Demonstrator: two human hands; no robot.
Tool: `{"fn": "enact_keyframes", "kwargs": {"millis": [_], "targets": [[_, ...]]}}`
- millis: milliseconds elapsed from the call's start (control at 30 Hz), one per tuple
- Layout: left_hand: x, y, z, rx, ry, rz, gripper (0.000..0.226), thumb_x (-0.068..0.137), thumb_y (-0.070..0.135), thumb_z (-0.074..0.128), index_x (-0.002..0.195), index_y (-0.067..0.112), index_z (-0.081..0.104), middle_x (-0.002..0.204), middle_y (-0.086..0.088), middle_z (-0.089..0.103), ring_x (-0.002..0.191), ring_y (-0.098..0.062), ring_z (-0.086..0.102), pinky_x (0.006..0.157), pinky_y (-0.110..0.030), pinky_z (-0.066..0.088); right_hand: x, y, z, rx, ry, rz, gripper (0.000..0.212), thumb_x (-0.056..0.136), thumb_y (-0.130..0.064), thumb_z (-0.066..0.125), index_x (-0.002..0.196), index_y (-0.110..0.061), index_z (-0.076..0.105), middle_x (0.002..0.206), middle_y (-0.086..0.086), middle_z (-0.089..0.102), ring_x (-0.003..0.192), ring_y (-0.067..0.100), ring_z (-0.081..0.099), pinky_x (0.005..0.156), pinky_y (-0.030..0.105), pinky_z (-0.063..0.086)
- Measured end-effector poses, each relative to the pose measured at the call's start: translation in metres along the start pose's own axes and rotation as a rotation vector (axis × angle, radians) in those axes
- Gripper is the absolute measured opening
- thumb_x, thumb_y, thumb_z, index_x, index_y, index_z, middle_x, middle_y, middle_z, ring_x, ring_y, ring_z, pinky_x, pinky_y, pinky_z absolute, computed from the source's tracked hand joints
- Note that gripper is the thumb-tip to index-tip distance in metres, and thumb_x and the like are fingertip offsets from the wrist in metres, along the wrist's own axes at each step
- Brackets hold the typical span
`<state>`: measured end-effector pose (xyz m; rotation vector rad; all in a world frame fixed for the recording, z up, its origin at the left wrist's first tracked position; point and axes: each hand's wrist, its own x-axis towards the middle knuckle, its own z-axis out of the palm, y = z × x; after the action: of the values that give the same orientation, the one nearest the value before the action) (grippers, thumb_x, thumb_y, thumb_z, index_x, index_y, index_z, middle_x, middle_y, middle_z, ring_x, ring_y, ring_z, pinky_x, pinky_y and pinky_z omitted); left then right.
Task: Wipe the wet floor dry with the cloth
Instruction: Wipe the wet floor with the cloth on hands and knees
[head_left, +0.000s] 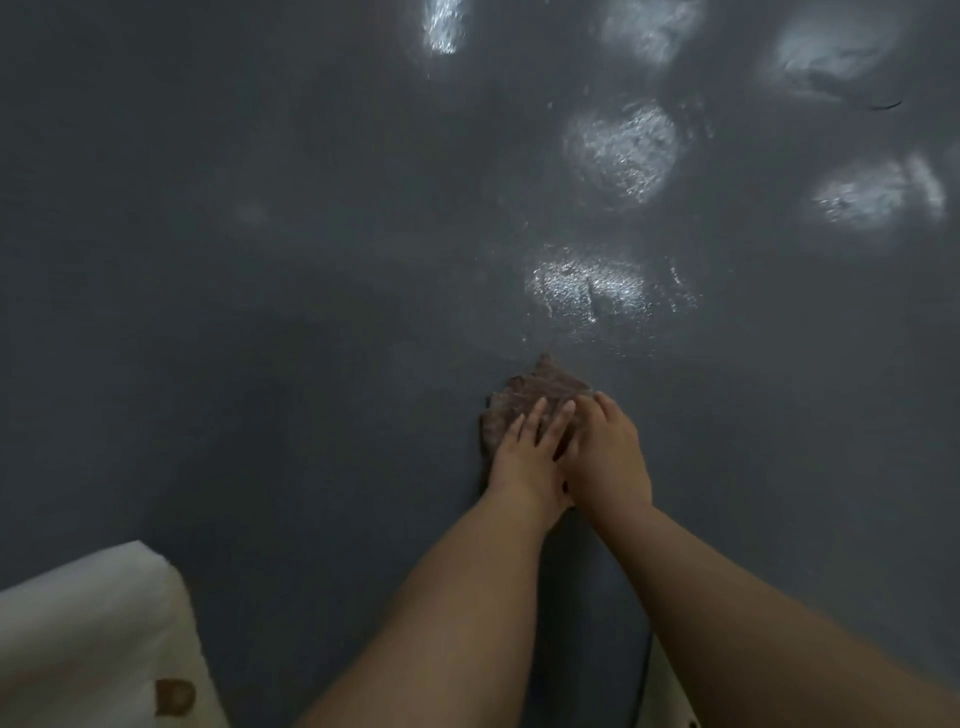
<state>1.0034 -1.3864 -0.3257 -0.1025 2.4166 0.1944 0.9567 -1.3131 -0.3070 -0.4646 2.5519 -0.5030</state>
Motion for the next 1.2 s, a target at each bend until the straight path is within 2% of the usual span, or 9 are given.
{"fn": "enact_keyframes", "kwargs": {"millis": [200, 467, 600, 733, 867, 933, 1000, 1100, 1200], "targets": [[-0.020, -0.077, 0.018, -0.150, 0.110, -0.260, 0.068, 0.098, 0.054, 0.026, 0.150, 0.031, -0.011, 0.154, -0.005, -0.028, 0.142, -0.031, -0.023, 0.115, -0.042, -0.010, 0.015, -0.024, 0.011, -0.010, 0.002, -0.029, 0.048, 0.095, -0.008, 0.040, 0.143, -0.007, 0.036, 0.153, 0.011, 0.026, 0.140, 0.026, 0.022, 0.110, 0.028, 0.018], [-0.064, -0.176, 0.054, -0.705, 0.261, -1.128, 0.069, 0.094, 0.060, 0.030, 0.151, 0.035, 0.000, 0.157, -0.008, -0.019, 0.143, -0.037, -0.015, 0.114, -0.056, 0.000, 0.033, -0.069, 0.028, 0.041, -0.010, -0.153, 0.045, 0.096, -0.007, 0.041, 0.141, -0.008, 0.040, 0.153, 0.008, 0.028, 0.139, 0.025, 0.024, 0.109, 0.027, 0.020], [-0.047, -0.137, 0.052, -0.553, 0.303, -0.915, 0.069, 0.096, 0.054, 0.029, 0.151, 0.027, -0.003, 0.156, -0.009, -0.023, 0.143, -0.040, -0.013, 0.113, -0.056, -0.003, 0.037, -0.081, 0.036, 0.061, 0.019, -0.194, 0.044, 0.096, -0.008, 0.042, 0.140, -0.006, 0.042, 0.151, 0.009, 0.031, 0.137, 0.026, 0.026, 0.109, 0.027, 0.020], [-0.030, -0.094, 0.032, -0.388, 0.218, -0.256, 0.079, 0.095, 0.045, 0.041, 0.150, 0.023, -0.011, 0.156, -0.002, -0.023, 0.141, -0.038, -0.021, 0.114, -0.052, -0.007, 0.034, -0.086, 0.043, 0.090, 0.054, -0.226, 0.044, 0.098, -0.012, 0.040, 0.142, -0.008, 0.038, 0.153, 0.007, 0.028, 0.139, 0.023, 0.023, 0.110, 0.025, 0.019], [-0.020, -0.107, -0.002, -0.444, 0.255, 0.141, 0.074, 0.091, 0.031, 0.050, 0.152, 0.017, 0.011, 0.158, -0.002, 0.014, 0.145, -0.020, 0.012, 0.118, -0.035, 0.015, 0.032, -0.086, 0.056, 0.288, 0.200, -0.123, 0.041, 0.100, -0.013, 0.038, 0.141, -0.004, 0.040, 0.151, 0.010, 0.030, 0.140, 0.022, 0.024, 0.104, 0.008, 0.010], [-0.027, -0.136, -0.013, -0.649, 0.402, 0.096, 0.058, 0.090, 0.027, 0.050, 0.146, 0.019, 0.034, 0.151, 0.002, 0.034, 0.136, -0.017, 0.034, 0.110, -0.030, 0.031, 0.028, -0.089, 0.062, 0.332, 0.266, -0.088, 0.042, 0.100, -0.018, 0.036, 0.137, 0.001, 0.043, 0.147, 0.017, 0.035, 0.138, 0.028, 0.030, 0.105, 0.007, 0.008], [-0.030, -0.169, -0.016, -0.601, 0.468, -0.036, 0.056, 0.089, 0.019, 0.052, 0.143, 0.017, 0.037, 0.154, -0.001, 0.028, 0.139, -0.021, 0.030, 0.112, -0.030, 0.026, 0.019, -0.091, 0.076, 0.206, 0.207, -0.143, 0.051, 0.097, -0.029, 0.032, 0.133, 0.002, 0.048, 0.142, 0.022, 0.043, 0.133, 0.037, 0.038, 0.113, 0.025, 0.015], [-0.027, -0.212, -0.019, -0.413, 0.257, -0.231, 0.090, 0.081, 0.027, 0.069, 0.151, 0.026, 0.012, 0.159, -0.004, -0.004, 0.145, -0.027, 0.002, 0.116, -0.040, 0.013, 0.015, -0.088, 0.103, -0.249, 0.032, -0.191, 0.065, 0.094, -0.052, 0.024, 0.134, -0.009, 0.052, 0.140, 0.021, 0.046, 0.130, 0.045, 0.040, 0.111, 0.046, 0.015], [-0.019, -0.236, -0.032, -0.261, 0.065, -0.346, 0.123, 0.064, 0.048, 0.081, 0.150, 0.035, -0.007, 0.155, -0.010, -0.021, 0.145, -0.032, -0.010, 0.116, -0.045, 0.006, 0.038, -0.077, 0.097, -0.386, 0.002, -0.167, 0.078, 0.089, -0.067, -0.006, 0.148, -0.026, 0.023, 0.156, 0.008, 0.015, 0.143, 0.036, 0.009, 0.112, 0.049, -0.003]]}}
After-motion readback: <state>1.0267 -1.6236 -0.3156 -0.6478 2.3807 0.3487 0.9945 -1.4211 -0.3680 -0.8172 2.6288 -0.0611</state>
